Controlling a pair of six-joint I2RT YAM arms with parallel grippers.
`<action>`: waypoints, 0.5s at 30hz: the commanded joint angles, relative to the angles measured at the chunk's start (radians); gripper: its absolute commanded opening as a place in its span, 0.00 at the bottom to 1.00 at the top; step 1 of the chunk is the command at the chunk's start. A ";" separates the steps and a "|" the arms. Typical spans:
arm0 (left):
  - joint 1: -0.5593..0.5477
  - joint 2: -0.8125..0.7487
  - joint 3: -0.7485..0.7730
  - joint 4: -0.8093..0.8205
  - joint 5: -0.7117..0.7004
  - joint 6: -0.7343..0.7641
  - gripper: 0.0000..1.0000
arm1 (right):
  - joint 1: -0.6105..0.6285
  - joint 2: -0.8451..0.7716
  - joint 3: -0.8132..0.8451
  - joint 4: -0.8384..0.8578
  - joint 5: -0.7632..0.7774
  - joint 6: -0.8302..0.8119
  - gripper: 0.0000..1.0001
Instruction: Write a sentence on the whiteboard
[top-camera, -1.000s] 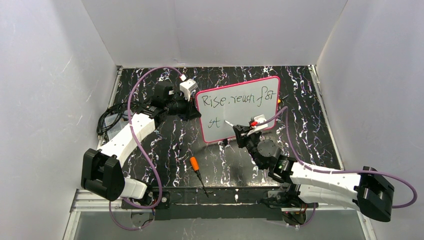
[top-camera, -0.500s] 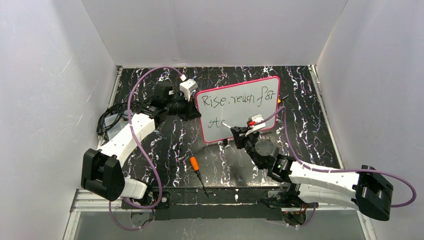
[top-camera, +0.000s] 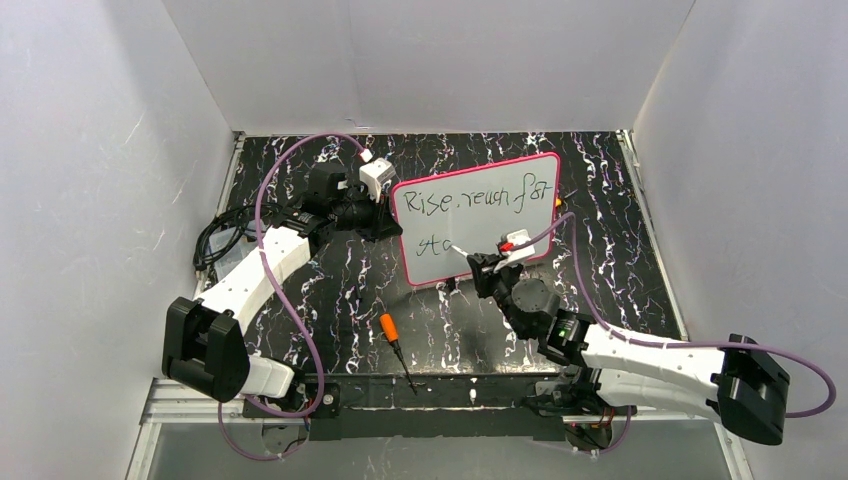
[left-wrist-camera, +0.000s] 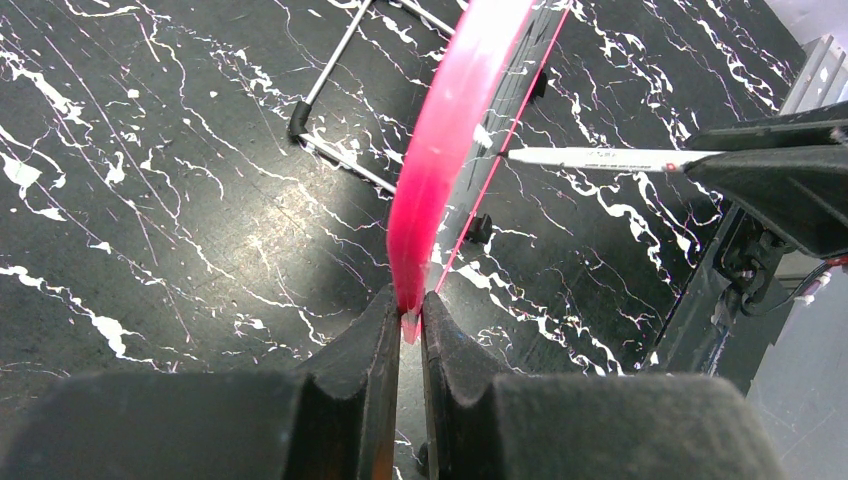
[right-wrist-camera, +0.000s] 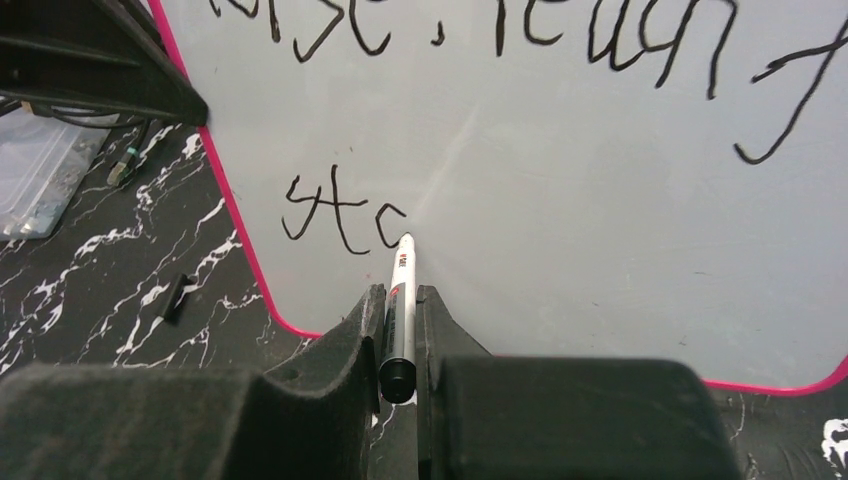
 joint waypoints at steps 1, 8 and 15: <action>-0.006 0.009 0.028 -0.017 0.031 -0.002 0.00 | -0.003 -0.034 0.028 0.065 0.063 -0.056 0.01; -0.006 0.009 0.028 -0.016 0.032 -0.002 0.00 | -0.003 -0.015 0.054 0.102 0.048 -0.081 0.01; -0.006 0.009 0.029 -0.017 0.033 -0.003 0.00 | -0.003 -0.003 0.026 0.051 0.038 -0.021 0.01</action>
